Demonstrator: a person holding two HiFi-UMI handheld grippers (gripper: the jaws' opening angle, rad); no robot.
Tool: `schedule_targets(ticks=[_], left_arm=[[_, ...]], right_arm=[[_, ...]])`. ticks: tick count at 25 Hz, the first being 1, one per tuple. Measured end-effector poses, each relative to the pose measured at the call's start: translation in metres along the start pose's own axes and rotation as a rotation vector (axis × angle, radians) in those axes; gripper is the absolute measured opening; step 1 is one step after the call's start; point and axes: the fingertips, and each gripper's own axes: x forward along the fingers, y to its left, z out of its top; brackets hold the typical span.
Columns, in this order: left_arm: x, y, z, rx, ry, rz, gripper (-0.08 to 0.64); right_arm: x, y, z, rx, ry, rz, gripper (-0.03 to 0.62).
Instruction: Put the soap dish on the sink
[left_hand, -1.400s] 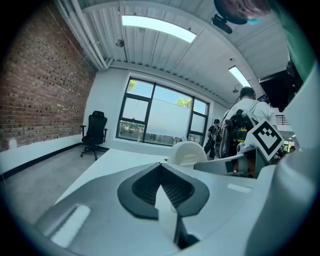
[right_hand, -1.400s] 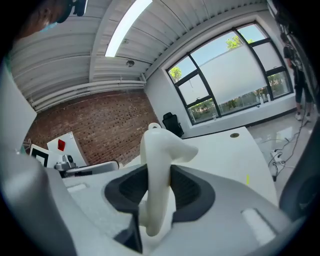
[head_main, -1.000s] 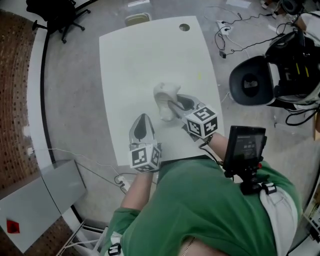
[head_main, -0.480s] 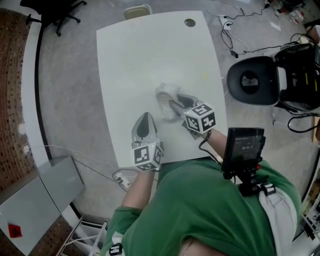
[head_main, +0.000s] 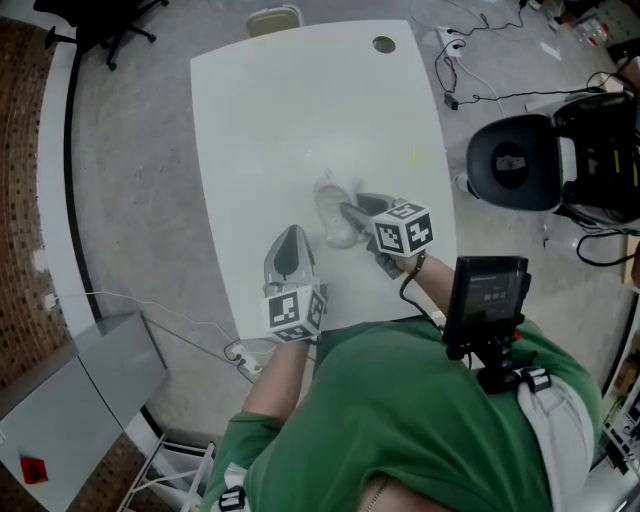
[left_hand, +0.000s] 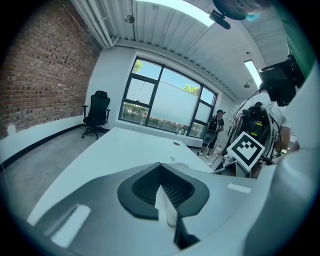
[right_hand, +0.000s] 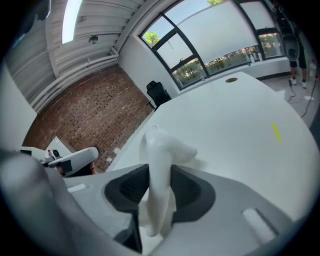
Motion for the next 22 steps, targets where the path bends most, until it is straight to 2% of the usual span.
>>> schedule_targets(ticks=[9,22], left_arm=[[0.010,-0.003,-0.002,-0.005,0.016,-0.033,0.005],[0.019,-0.006,-0.009,-0.007,0.024,-0.059,0.005]], right_arm=[[-0.002,-0.019,-0.009,0.018,0.041,-0.065,0.144],[-0.006,-0.023,-0.007,-0.028,0.027,-0.109,0.149]])
